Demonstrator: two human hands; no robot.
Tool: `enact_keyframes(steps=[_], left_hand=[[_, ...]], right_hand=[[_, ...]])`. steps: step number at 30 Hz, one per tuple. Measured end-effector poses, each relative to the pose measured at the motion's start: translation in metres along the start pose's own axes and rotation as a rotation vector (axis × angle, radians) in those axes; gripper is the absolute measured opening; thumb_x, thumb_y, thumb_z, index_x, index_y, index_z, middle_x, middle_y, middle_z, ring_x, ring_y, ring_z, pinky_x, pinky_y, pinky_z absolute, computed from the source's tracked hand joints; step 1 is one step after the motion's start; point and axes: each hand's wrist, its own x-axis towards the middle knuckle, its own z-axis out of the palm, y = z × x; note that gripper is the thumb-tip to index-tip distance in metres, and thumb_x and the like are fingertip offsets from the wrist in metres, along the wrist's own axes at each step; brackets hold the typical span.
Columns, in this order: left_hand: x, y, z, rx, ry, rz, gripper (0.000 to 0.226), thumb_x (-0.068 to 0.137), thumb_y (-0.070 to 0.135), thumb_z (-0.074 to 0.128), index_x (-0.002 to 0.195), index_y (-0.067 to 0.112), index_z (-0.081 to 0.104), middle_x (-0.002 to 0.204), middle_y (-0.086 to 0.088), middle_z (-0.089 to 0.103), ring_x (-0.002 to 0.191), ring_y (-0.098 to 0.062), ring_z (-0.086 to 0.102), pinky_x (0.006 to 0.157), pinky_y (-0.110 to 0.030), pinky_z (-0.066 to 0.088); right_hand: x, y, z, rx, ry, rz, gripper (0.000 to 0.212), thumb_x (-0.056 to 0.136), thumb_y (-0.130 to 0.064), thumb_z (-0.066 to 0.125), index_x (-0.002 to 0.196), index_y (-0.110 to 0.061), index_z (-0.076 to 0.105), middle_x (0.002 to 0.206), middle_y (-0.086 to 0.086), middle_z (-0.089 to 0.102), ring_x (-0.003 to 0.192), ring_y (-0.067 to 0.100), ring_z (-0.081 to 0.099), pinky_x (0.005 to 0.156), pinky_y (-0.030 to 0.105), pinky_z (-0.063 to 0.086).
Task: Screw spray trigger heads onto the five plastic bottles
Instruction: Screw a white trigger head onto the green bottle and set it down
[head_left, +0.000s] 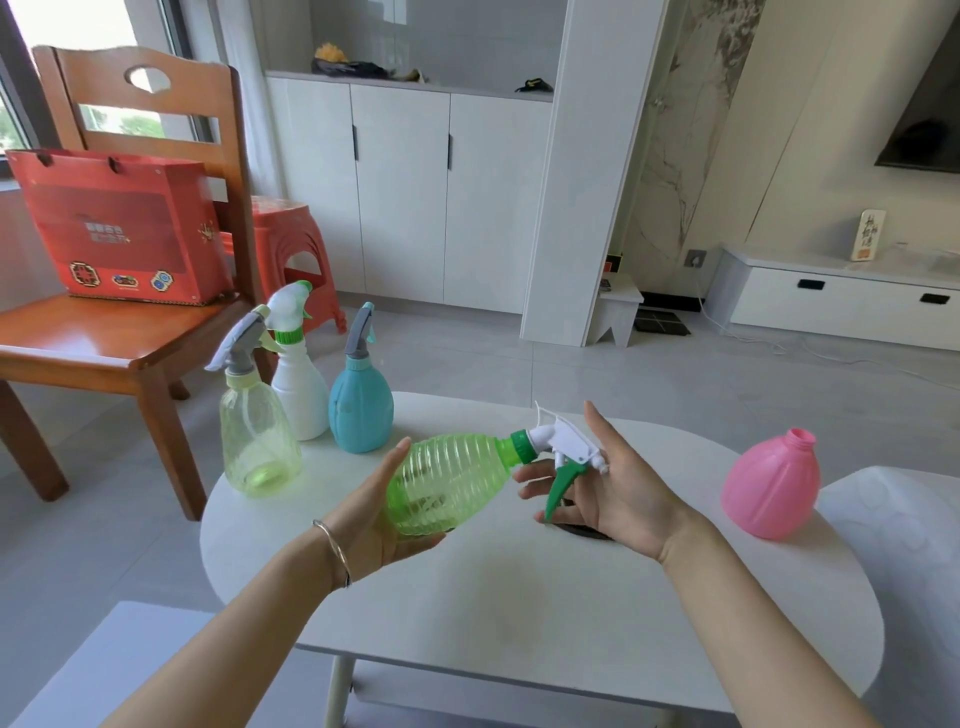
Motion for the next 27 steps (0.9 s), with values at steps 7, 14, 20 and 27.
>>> enact_keyframes(steps=[7, 14, 20, 27], left_hand=[[0.000, 0.000, 0.007, -0.144, -0.074, 0.070, 0.061, 0.065, 0.052, 0.067, 0.114, 0.017, 0.061, 0.114, -0.018, 0.066, 0.086, -0.032, 0.070, 0.058, -0.036, 0.060], [-0.005, -0.002, 0.012, -0.058, -0.205, 0.026, 0.064, 0.073, 0.052, 0.060, 0.122, 0.011, 0.058, 0.107, -0.017, 0.069, 0.090, -0.032, 0.070, 0.070, -0.042, 0.060], [-0.011, -0.002, 0.019, 0.257, -0.146, 0.025, 0.077, 0.070, 0.074, 0.039, 0.118, 0.016, 0.056, 0.089, -0.011, 0.071, 0.065, -0.021, 0.067, 0.053, -0.027, 0.055], [-0.011, 0.002, 0.025, 0.190, -0.211, 0.078, 0.078, 0.065, 0.068, 0.049, 0.126, 0.020, 0.054, 0.124, -0.010, 0.062, 0.101, -0.028, 0.068, 0.075, -0.042, 0.059]], right_hand=[[0.008, 0.003, 0.019, -0.026, 0.165, -0.250, 0.029, 0.076, -0.033, 0.071, 0.101, -0.020, 0.064, 0.085, 0.003, 0.063, 0.075, 0.014, 0.063, 0.063, 0.029, 0.054], [0.021, 0.017, 0.031, -0.068, 0.472, -0.456, 0.043, 0.070, -0.024, 0.071, 0.110, -0.009, 0.064, 0.105, 0.007, 0.069, 0.104, 0.016, 0.065, 0.081, 0.026, 0.056], [0.017, 0.011, 0.026, -0.089, 0.405, -0.524, 0.038, 0.070, -0.018, 0.071, 0.105, -0.005, 0.064, 0.095, 0.006, 0.072, 0.092, 0.014, 0.071, 0.073, 0.022, 0.055], [0.015, 0.014, 0.021, -0.028, 0.470, -0.535, 0.041, 0.068, -0.020, 0.073, 0.105, -0.005, 0.064, 0.098, 0.008, 0.070, 0.098, 0.020, 0.069, 0.073, 0.024, 0.056]])
